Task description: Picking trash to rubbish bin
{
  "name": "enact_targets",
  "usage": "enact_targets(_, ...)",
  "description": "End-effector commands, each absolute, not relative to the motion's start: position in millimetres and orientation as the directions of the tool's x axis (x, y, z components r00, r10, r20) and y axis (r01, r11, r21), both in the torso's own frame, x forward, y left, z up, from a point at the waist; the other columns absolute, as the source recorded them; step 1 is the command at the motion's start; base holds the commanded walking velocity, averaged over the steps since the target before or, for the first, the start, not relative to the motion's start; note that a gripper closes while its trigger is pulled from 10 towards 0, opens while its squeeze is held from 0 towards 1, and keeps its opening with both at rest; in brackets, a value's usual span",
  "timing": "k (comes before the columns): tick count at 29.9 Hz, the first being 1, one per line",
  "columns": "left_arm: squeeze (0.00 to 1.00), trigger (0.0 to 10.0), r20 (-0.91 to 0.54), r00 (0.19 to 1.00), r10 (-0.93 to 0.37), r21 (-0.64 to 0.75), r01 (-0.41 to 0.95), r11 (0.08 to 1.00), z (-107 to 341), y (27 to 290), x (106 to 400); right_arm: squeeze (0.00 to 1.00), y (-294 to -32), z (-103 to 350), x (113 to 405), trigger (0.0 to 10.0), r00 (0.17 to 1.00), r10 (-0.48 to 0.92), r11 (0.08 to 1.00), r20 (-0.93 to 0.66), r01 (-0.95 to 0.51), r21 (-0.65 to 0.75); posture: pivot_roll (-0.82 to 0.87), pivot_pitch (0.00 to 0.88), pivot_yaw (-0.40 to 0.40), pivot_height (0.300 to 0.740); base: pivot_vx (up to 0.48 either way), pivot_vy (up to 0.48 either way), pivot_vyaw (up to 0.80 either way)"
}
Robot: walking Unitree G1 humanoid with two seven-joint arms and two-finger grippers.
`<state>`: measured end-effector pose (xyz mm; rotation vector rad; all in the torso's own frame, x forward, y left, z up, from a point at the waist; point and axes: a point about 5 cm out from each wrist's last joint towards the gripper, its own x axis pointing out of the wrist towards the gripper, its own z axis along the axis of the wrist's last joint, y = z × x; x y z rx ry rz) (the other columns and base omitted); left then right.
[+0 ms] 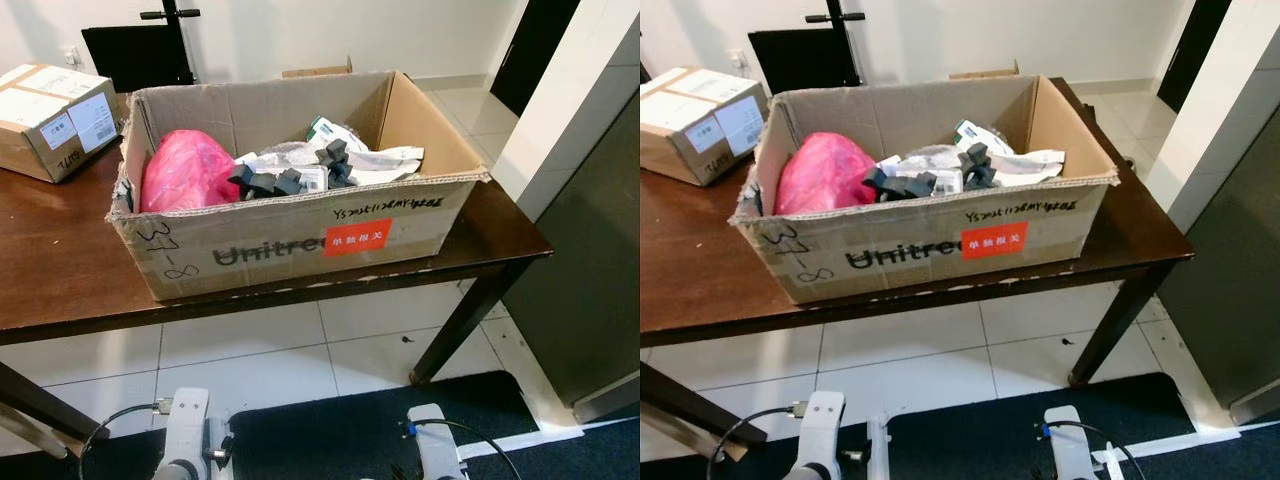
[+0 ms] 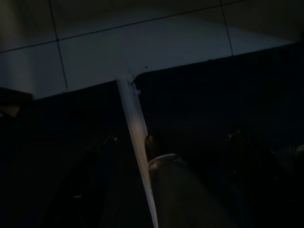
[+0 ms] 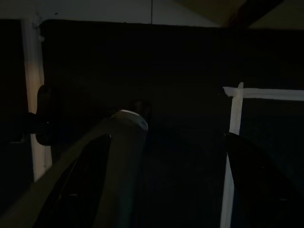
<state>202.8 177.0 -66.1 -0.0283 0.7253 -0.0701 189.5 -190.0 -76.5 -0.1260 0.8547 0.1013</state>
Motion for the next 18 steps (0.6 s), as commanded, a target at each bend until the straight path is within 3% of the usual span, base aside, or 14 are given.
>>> enact_targets(1,0.00,10.0,-0.680,0.729,-0.080,-0.063,0.051,0.997,-70.6,171.4,197.1,0.00,-195.6,-80.0,181.5,10.0,0.631,0.024,0.988,-0.776,-0.132,-0.077,-0.05,0.140,0.014,0.740,0.000,-0.405,0.00)
enact_targets(10,0.00,10.0,-0.678,0.732,-0.072,-0.061,0.041,0.997,-69.8,171.3,199.0,0.00,-193.9,-79.1,183.8,10.0,0.636,0.029,0.988,-0.771,-0.135,-0.074,-0.06,0.146,0.011,0.740,0.000,-0.404,0.00)
enact_targets(16,0.00,10.0,-0.675,0.734,-0.078,-0.091,0.022,0.996,-70.1,171.4,197.8,0.00,-194.6,-79.4,182.8,10.0,0.636,0.031,0.988,-0.771,-0.136,-0.073,-0.06,0.153,0.008,0.740,0.000,0.000,0.00)
enact_targets(18,0.00,10.0,-0.673,0.735,-0.077,-0.095,0.018,0.995,-70.1,171.6,197.4,0.00,-195.2,-79.4,182.5,10.0,0.636,0.030,0.988,-0.771,-0.137,-0.074,-0.05,0.154,0.006,0.740,0.000,0.480,0.00)
